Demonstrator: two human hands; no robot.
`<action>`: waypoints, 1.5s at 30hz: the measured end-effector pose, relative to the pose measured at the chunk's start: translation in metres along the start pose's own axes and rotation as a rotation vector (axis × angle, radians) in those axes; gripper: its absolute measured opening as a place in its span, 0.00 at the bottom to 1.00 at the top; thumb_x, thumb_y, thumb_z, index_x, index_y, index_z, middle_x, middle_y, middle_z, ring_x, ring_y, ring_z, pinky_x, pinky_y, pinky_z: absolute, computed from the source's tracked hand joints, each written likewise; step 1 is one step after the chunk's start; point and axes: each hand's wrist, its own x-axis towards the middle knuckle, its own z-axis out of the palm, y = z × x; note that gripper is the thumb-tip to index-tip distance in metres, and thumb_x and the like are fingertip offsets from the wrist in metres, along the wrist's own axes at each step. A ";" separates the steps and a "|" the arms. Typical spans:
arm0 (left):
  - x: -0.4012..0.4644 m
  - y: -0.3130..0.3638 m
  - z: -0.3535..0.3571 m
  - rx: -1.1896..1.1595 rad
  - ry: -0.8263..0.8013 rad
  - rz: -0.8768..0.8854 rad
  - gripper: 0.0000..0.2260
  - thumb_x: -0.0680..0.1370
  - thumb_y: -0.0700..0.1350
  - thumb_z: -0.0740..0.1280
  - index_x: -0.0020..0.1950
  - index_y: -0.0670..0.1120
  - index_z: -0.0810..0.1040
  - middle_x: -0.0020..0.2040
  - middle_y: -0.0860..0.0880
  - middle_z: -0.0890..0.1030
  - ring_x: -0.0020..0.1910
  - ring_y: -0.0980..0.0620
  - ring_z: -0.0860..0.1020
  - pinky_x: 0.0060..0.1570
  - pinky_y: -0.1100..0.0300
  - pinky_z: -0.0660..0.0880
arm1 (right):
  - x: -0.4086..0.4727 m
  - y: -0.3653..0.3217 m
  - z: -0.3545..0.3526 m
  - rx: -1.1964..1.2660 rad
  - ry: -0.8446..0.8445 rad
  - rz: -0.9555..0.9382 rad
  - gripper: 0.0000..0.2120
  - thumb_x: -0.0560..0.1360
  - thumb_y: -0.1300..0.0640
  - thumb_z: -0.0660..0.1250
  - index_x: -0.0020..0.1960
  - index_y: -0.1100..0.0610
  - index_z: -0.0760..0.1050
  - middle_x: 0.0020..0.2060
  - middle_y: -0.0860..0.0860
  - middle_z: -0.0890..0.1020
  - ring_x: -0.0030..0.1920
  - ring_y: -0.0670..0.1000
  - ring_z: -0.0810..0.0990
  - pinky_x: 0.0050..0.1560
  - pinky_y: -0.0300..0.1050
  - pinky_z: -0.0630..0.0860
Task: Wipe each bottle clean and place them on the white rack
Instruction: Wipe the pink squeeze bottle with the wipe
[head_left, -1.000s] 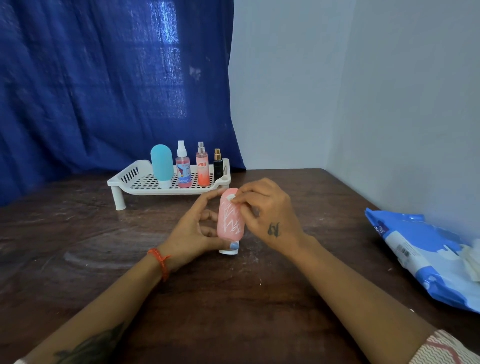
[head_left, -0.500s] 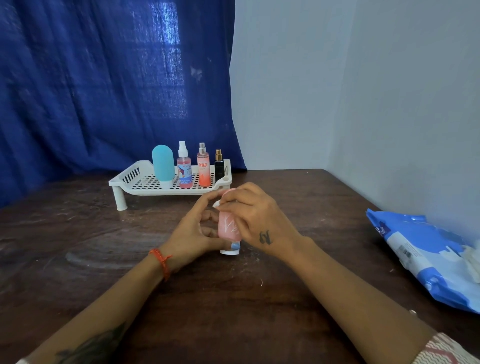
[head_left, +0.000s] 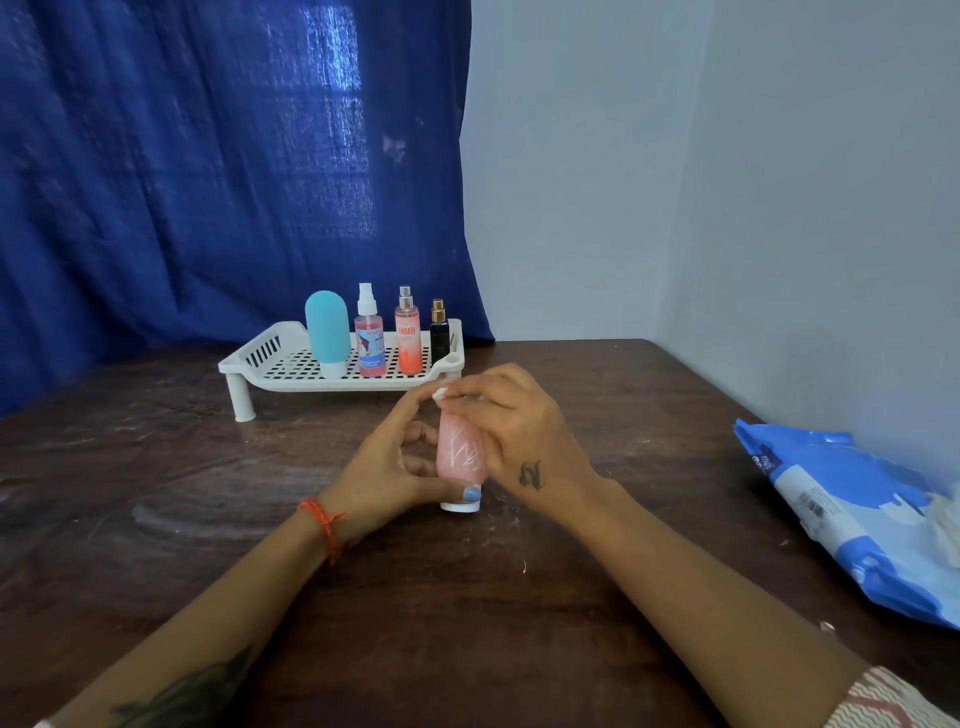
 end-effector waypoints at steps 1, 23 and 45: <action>0.000 0.000 0.000 0.000 -0.002 0.010 0.41 0.62 0.35 0.78 0.63 0.66 0.63 0.57 0.47 0.76 0.53 0.47 0.80 0.45 0.58 0.80 | 0.001 -0.001 0.000 0.017 -0.008 -0.028 0.21 0.60 0.67 0.78 0.53 0.63 0.80 0.50 0.57 0.82 0.54 0.52 0.73 0.52 0.48 0.76; -0.001 0.000 -0.001 -0.038 -0.014 -0.016 0.42 0.63 0.33 0.77 0.65 0.66 0.63 0.59 0.44 0.75 0.53 0.44 0.80 0.46 0.55 0.81 | -0.003 0.008 -0.006 0.112 0.039 0.109 0.10 0.67 0.65 0.68 0.47 0.59 0.83 0.45 0.53 0.84 0.47 0.50 0.81 0.51 0.37 0.73; 0.000 -0.002 -0.002 0.031 0.012 -0.007 0.43 0.63 0.38 0.78 0.66 0.66 0.61 0.56 0.45 0.76 0.49 0.47 0.81 0.43 0.60 0.80 | -0.006 0.012 -0.004 0.171 0.092 0.269 0.07 0.65 0.68 0.72 0.41 0.58 0.84 0.39 0.52 0.85 0.40 0.49 0.82 0.43 0.43 0.80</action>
